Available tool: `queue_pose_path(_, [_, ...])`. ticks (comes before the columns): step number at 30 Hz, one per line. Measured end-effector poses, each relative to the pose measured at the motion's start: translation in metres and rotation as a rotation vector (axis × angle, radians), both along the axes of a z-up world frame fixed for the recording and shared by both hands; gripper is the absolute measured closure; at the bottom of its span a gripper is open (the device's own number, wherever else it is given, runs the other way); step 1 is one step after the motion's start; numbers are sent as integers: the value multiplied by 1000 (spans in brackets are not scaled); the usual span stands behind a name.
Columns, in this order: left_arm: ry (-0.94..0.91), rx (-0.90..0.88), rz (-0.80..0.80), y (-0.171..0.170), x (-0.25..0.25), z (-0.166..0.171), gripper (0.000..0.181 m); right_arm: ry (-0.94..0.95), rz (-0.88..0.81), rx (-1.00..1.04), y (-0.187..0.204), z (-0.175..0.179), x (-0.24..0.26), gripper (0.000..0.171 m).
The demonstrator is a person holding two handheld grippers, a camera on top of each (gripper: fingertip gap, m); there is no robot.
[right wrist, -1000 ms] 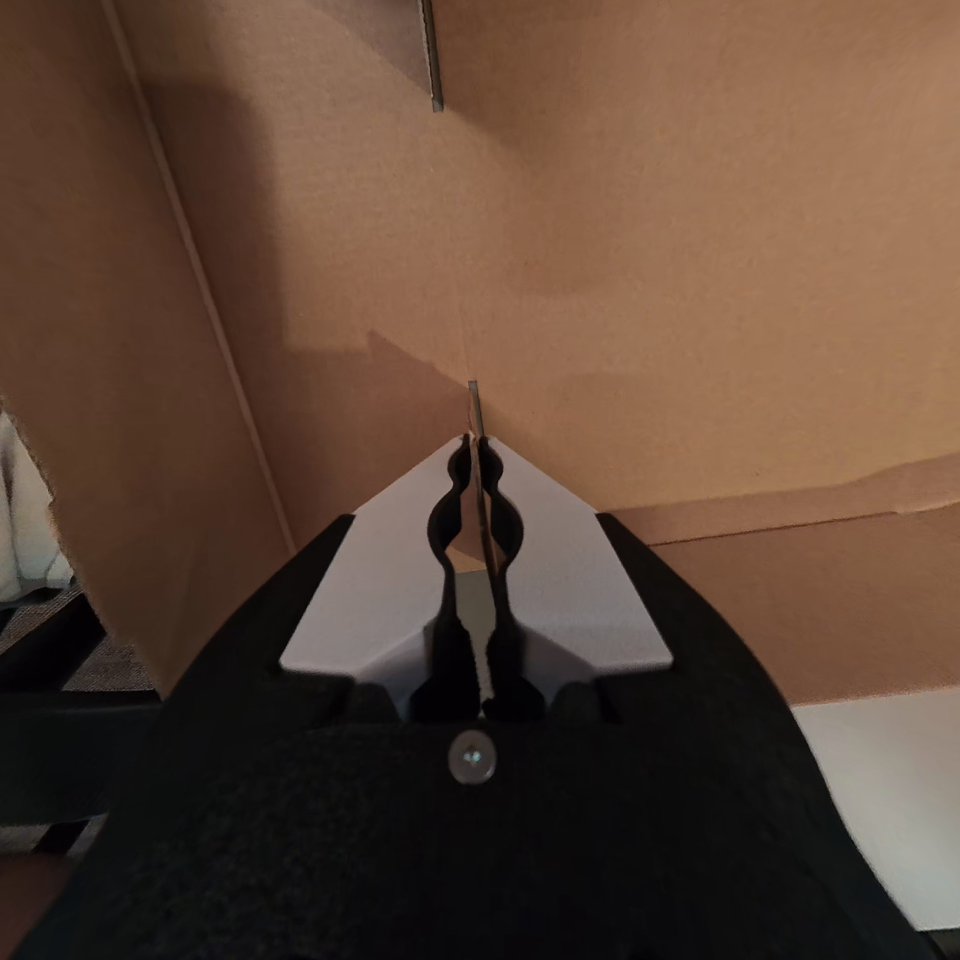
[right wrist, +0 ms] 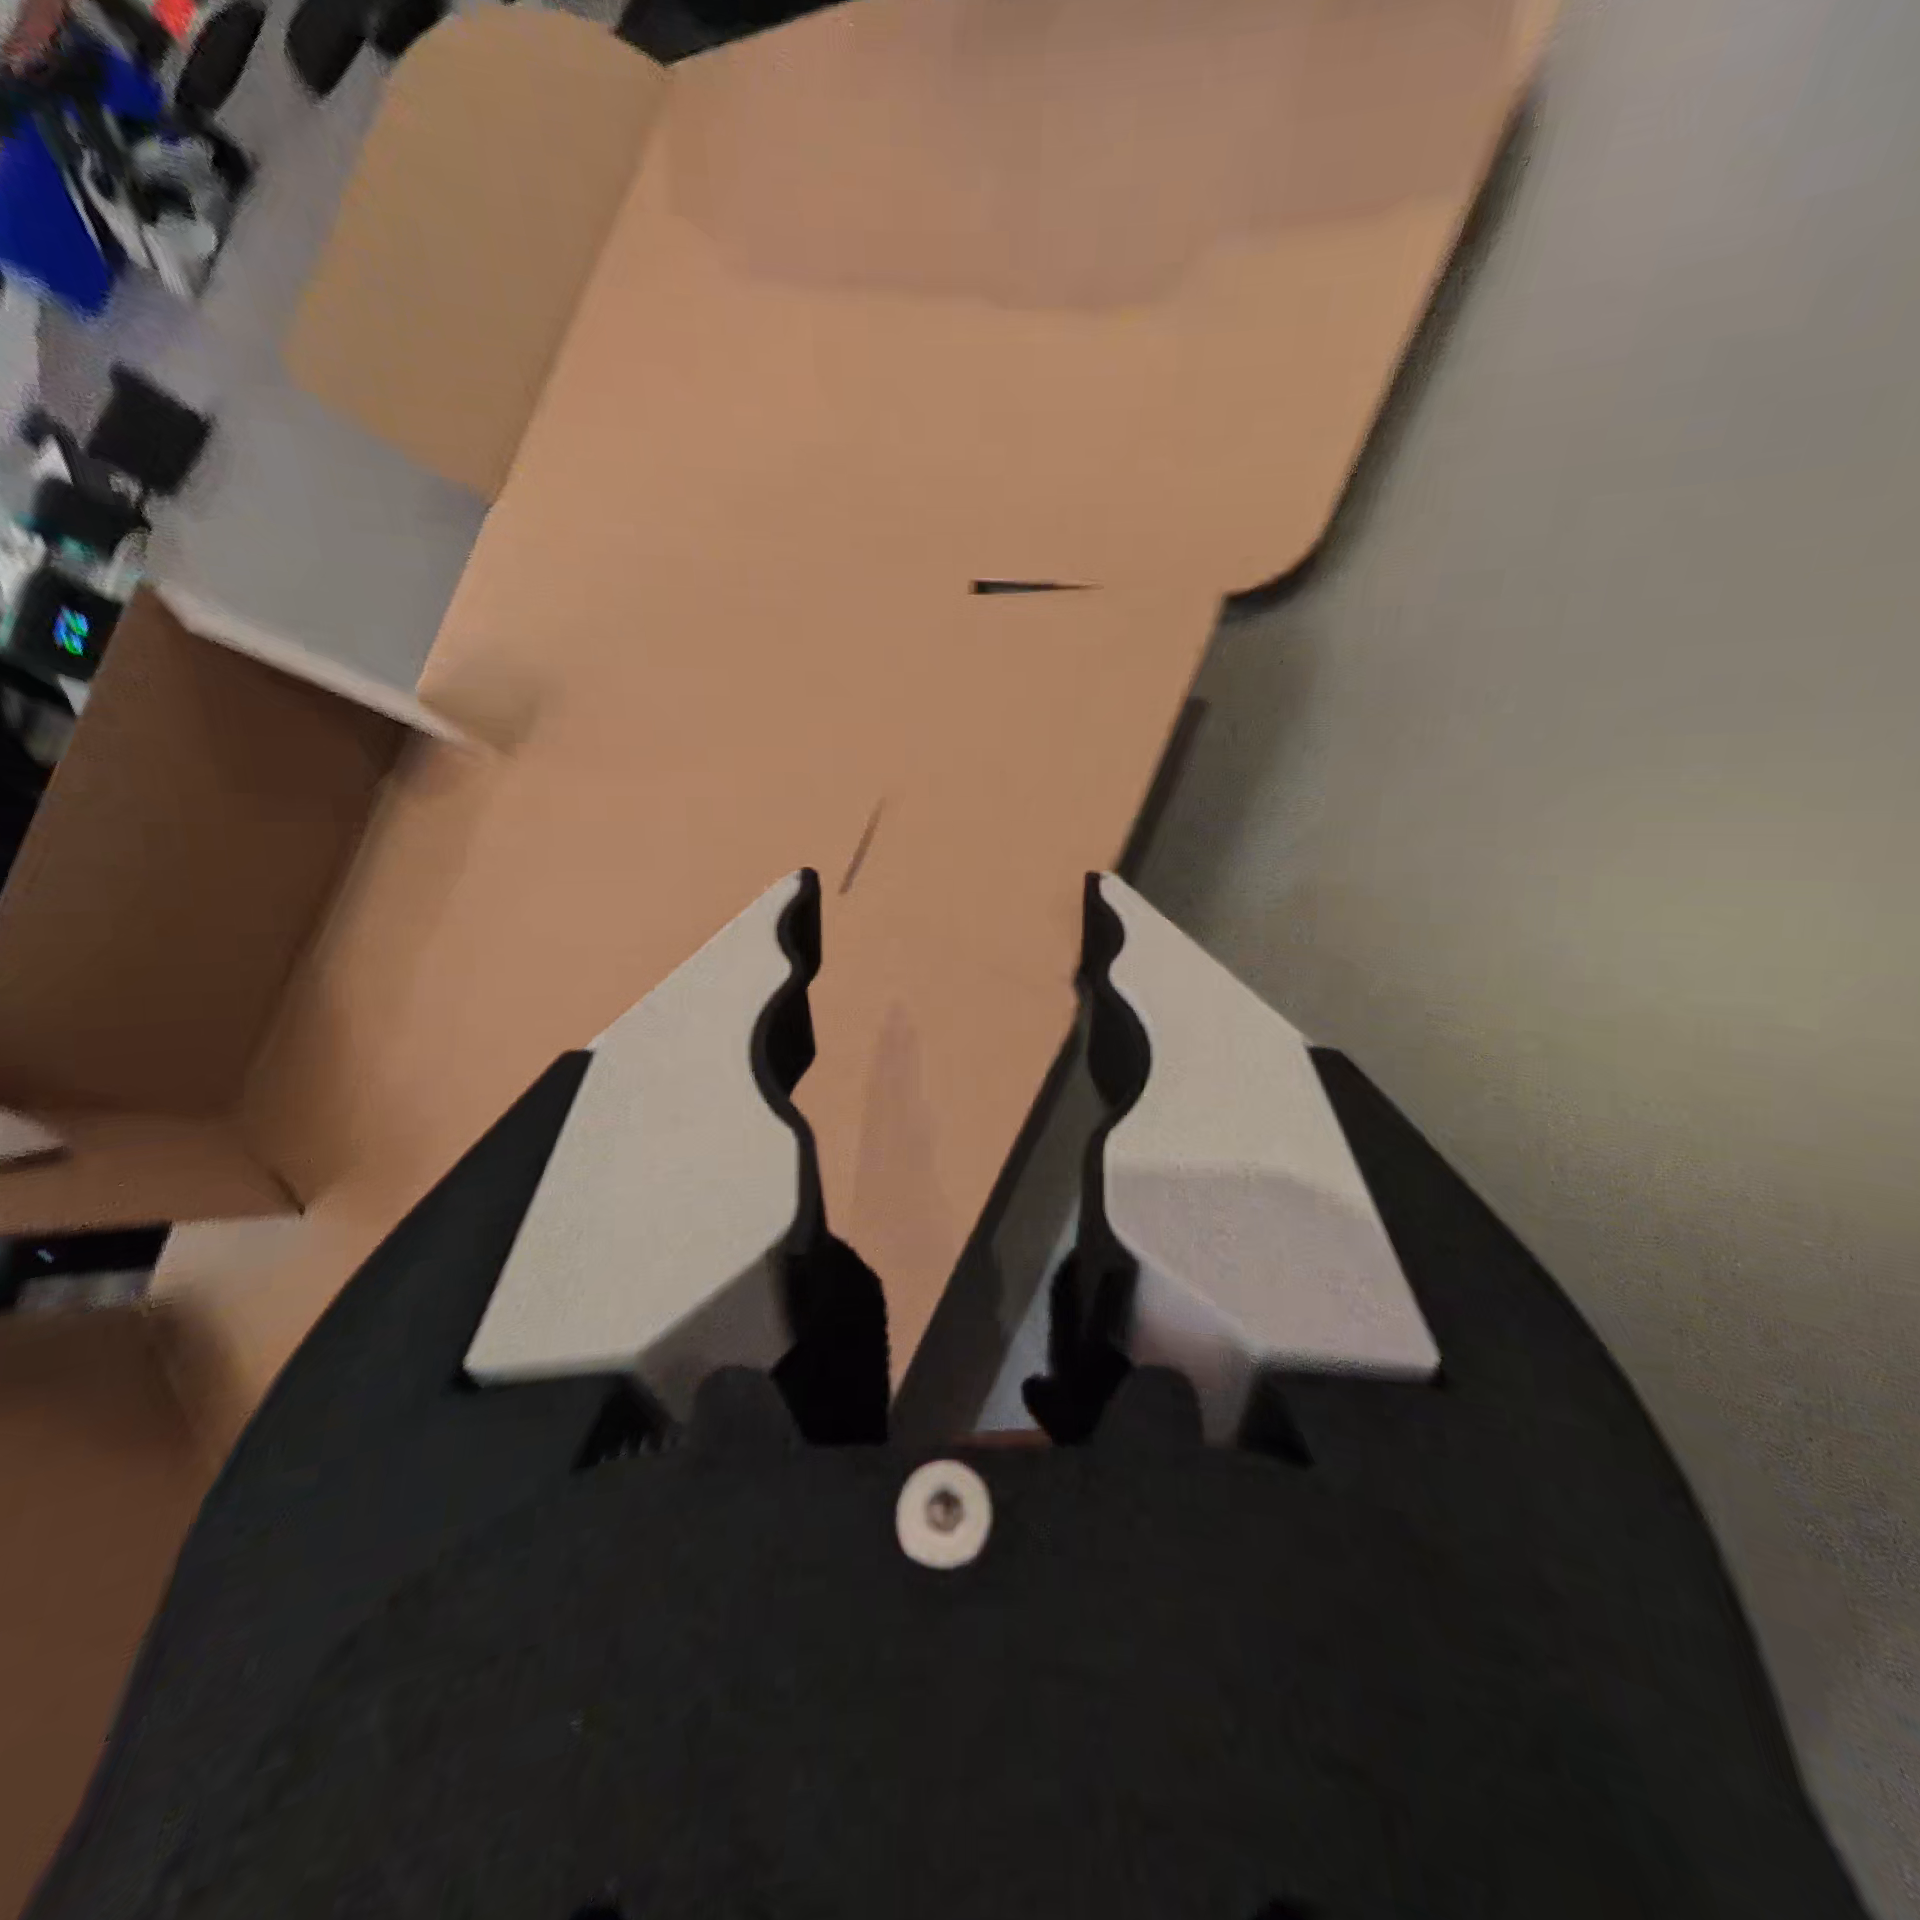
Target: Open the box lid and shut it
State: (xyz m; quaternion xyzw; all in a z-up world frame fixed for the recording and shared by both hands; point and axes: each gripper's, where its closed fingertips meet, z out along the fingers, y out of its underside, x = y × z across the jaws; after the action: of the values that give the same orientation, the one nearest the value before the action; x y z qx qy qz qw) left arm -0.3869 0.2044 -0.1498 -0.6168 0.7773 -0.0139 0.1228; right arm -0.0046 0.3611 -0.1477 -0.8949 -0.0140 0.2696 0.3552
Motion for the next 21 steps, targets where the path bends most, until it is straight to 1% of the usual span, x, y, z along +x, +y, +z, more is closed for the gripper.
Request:
queue_pose_path(1, [-1,0,0,0,0,0,179,22,-19,-19,6,-12,5,121])
queue_pose_path(4, [-1,-3,-1,0,0,0,179,-14,-32,-127,14,-48,10,118])
queue_pose_path(5, [-1,-4,-2,0,0,0,179,-1,-22,-139,17,-53,7,119])
queue_pose_path(6, [0,-5,-3,0,0,0,179,33,-3,-135,20,-52,1,129])
queue_pose_path(7, [-2,-4,-5,0,0,0,179,67,17,-110,22,-47,-4,148])
queue_pose_path(8, [-8,0,-6,1,1,0,179,79,23,-54,26,-37,-6,157])
queue_pose_path(10, [-15,12,-4,1,3,0,178,89,117,89,26,-9,-22,166])
queue_pose_path(12, [-18,14,-14,1,3,0,178,-85,228,178,18,2,-33,167])
queue_pose_path(14, [-18,6,-17,1,3,0,178,-247,374,234,7,11,-49,167])
queue_pose_path(16, [-14,8,-18,2,3,0,178,-430,516,250,-1,14,-63,166])
queue_pose_path(18, [-14,10,-17,2,4,0,178,-561,643,232,-7,15,-76,167])
queue_pose_path(21, [-11,8,-15,3,4,0,178,-720,783,200,-6,12,-92,167])
